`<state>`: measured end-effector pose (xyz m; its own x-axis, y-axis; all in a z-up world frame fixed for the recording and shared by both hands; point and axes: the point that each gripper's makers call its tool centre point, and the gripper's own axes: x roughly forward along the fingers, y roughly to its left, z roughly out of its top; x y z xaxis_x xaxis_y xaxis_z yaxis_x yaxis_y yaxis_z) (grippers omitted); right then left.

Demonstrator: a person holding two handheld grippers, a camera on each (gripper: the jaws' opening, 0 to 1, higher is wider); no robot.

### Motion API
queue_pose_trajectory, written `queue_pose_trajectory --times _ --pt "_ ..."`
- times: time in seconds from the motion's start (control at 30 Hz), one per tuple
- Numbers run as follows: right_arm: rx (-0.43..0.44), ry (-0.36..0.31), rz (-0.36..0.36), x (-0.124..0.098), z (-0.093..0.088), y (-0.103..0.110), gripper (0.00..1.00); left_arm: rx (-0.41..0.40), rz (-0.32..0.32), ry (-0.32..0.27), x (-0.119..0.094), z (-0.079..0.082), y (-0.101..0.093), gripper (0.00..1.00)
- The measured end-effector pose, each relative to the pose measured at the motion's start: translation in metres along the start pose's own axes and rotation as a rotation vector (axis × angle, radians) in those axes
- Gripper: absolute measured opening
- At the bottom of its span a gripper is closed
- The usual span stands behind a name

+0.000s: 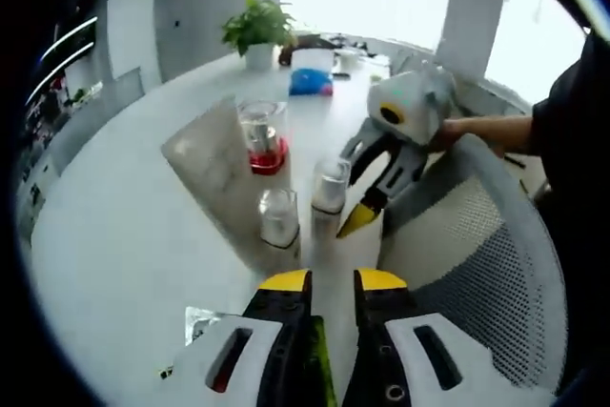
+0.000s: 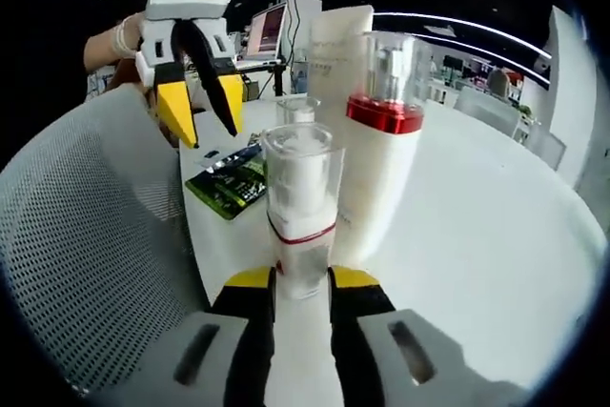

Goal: Arrange the skincare products in the storage area until every visible bottle or jar stands upright without overlapping.

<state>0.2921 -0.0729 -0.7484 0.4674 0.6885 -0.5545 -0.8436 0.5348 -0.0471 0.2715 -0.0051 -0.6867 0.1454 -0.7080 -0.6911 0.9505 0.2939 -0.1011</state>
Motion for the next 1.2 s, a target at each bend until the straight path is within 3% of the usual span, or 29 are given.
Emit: queue_pose_trajectory --times 0.1,0.2,0.47,0.7,0.87,1.2 --pt "0.019 0.003 0.002 0.003 0.0 -0.002 0.21 0.055 0.033 0.028 0.005 -0.01 0.01 0.12" --pt "0.001 0.009 0.007 0.005 0.002 -0.001 0.21 0.041 0.046 0.035 0.011 -0.015 0.015 0.11" --pt "0.007 0.039 -0.005 0.0 -0.001 -0.005 0.25 0.011 0.052 0.014 0.02 -0.013 0.022 0.11" --pt "0.039 0.057 -0.015 -0.004 -0.003 -0.005 0.19 0.019 0.086 0.01 0.031 -0.012 0.033 0.1" --pt "0.039 0.051 -0.01 -0.002 0.002 -0.006 0.14 0.022 0.071 0.012 0.039 -0.013 0.031 0.08" --pt "0.047 0.045 -0.005 0.006 0.009 -0.007 0.13 0.01 0.082 0.016 0.047 -0.012 0.036 0.05"
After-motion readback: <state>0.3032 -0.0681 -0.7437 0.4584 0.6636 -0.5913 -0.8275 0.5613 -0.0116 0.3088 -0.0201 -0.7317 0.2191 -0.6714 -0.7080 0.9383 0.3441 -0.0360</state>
